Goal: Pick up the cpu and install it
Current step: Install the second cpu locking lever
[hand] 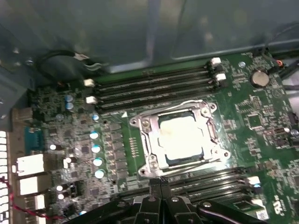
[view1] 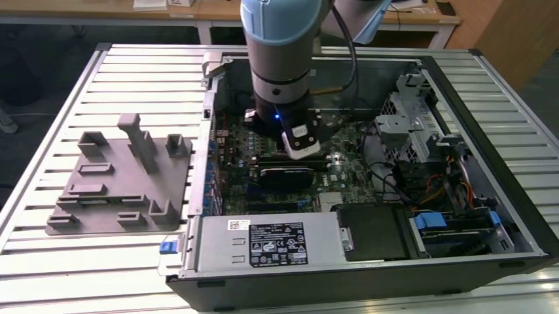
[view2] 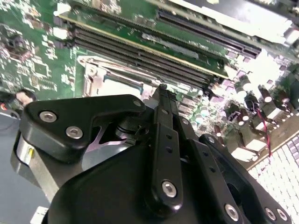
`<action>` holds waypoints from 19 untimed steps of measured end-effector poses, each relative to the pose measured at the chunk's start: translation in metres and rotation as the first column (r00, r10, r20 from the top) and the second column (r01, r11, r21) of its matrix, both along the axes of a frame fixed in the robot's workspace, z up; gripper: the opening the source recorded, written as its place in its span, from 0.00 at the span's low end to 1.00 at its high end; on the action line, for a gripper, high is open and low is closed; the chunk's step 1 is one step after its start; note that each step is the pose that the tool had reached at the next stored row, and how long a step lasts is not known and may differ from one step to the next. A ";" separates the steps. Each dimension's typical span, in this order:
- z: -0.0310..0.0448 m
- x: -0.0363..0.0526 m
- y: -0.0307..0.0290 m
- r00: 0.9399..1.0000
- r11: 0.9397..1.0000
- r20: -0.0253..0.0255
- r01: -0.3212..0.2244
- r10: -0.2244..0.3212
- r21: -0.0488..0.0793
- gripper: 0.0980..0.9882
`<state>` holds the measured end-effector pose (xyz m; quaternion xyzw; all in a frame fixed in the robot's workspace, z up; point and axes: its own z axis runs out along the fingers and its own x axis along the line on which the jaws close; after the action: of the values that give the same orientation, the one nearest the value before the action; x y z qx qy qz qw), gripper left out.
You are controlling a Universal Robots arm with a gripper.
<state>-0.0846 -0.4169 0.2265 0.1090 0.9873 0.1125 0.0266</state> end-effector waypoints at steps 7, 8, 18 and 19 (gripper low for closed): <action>0.0000 0.0082 0.0064 1.000 1.000 0.000 0.008 -0.008 -0.024 0.01; -0.0001 0.0092 0.0078 1.000 1.000 0.000 0.008 -0.008 -0.026 0.01; -0.0007 0.0187 0.0229 1.000 0.999 0.000 0.012 -0.012 -0.050 0.01; -0.0007 0.0199 0.0241 1.000 0.999 0.000 0.012 -0.012 -0.052 0.01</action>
<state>-0.0647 -0.3928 0.2257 0.1144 0.9892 0.0866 0.0301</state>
